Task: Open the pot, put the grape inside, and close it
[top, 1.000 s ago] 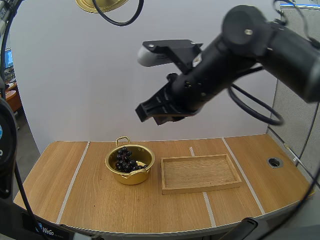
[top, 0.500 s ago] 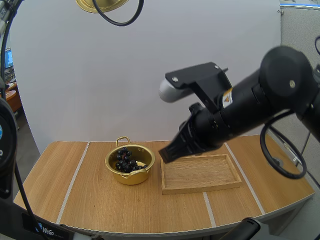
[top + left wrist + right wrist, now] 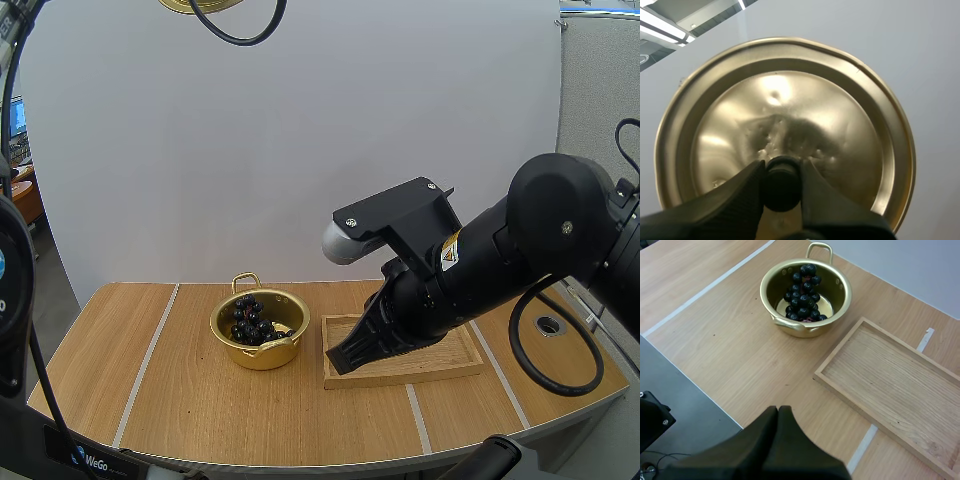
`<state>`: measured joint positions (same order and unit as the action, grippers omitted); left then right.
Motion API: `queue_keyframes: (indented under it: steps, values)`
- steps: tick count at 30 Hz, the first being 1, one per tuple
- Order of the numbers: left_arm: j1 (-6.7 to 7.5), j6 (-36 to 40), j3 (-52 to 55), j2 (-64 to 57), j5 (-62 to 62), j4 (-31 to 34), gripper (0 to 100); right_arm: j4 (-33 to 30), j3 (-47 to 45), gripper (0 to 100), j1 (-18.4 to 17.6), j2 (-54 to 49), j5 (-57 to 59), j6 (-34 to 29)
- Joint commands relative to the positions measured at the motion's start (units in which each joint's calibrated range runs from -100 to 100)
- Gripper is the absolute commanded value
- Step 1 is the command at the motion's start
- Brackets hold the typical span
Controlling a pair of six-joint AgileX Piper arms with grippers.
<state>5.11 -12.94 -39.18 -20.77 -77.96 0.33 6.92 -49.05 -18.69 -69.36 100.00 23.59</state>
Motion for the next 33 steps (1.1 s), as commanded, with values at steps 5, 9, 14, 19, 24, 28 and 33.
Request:
queue_keyframes:
  steps: [5,9,14,19,24,28,33]
  values:
    - [0.20,0.2,-0.6,-0.1,-7.2,0.8,0,-2.6,-1.6,0,2.1,-1.3,0.0,-4.0]
    - [0.20,0.2,-0.6,0.0,-10.0,0.8,0,-2.5,-1.6,0,4.5,-4.1,-1.4,-4.4]
    - [0.20,-0.2,-0.6,0.4,-10.7,0.8,0,-1.6,-1.7,0,5.8,-8.4,-1.6,-4.5]
    - [0.20,-0.2,-0.6,0.9,-13.0,0.8,0,-1.0,-4.7,0,5.8,-10.2,-2.0,-4.5]
    - [0.20,-2.3,-0.6,2.3,-20.0,0.8,0,0.3,-7.5,0,5.8,-10.3,-4.0,-4.5]
    - [0.20,-2.5,-0.6,4.2,-22.0,0.4,0,0.2,-7.6,0,5.8,-10.3,-6.0,-4.5]
    - [0.20,-3.5,-0.6,7.0,-22.0,-1.6,0,0.3,-7.6,0,5.8,-10.3,-6.0,-4.5]
